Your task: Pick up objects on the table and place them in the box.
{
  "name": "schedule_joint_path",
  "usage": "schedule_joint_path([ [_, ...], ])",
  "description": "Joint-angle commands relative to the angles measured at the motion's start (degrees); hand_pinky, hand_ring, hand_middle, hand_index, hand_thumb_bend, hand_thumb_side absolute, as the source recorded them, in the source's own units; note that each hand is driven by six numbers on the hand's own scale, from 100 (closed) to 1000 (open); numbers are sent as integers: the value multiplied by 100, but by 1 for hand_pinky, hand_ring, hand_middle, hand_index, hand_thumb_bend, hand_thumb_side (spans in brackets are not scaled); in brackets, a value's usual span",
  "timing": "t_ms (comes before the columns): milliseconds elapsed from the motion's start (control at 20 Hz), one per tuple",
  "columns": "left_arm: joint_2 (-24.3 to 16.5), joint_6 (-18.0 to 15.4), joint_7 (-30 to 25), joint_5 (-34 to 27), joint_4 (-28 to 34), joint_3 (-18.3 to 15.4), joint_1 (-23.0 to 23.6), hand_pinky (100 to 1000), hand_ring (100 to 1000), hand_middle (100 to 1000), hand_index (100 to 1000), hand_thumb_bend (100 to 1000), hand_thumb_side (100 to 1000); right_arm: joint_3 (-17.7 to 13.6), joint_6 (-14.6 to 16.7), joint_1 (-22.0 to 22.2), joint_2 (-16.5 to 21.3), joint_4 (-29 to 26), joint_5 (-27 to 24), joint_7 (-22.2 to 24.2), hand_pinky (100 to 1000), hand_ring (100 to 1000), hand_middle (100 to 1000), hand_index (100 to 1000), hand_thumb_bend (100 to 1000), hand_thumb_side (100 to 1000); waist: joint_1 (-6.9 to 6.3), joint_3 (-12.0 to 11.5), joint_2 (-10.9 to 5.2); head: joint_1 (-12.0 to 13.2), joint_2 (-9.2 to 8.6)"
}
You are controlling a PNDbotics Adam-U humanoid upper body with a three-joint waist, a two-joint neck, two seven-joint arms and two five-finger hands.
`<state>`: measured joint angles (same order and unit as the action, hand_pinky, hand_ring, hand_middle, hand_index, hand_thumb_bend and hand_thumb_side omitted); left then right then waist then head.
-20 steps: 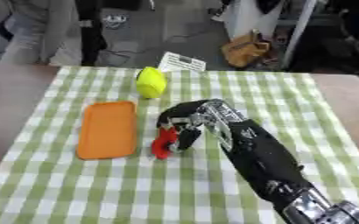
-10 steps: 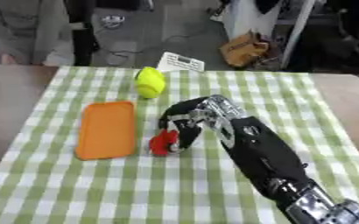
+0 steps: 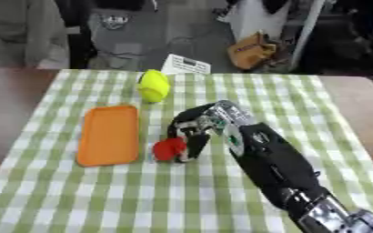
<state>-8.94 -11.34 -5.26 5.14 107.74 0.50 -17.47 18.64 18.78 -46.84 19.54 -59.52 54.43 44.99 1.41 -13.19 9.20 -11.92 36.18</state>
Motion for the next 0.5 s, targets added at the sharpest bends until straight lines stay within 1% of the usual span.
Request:
schedule_joint_path([
  [50,-22,-7,-1,13,94,-11,-33,335,679,817,772,100,956,8,705,-64,127,-34,39,697,599,600,805,875,429,385,-13,9,-111,-16,-1],
  [300,-24,-8,-3,13,91,-11,-32,334,679,817,772,100,956,14,745,-33,84,25,55,698,597,600,832,879,425,394,-15,14,-103,-22,11],
  [350,-24,-8,-4,13,91,-11,-32,334,679,817,772,100,956,10,750,-35,78,22,54,698,594,598,867,894,425,398,-16,14,-102,-23,12],
  [450,-24,-9,-3,13,90,-13,-31,333,679,817,772,100,956,-18,745,-55,73,-40,36,695,594,598,871,896,426,398,-22,14,-100,-24,13],
  [500,-24,-9,-2,13,89,-14,-31,333,679,817,772,100,956,-33,737,-69,77,-84,24,671,590,593,892,907,422,398,-25,14,-101,-24,13],
])
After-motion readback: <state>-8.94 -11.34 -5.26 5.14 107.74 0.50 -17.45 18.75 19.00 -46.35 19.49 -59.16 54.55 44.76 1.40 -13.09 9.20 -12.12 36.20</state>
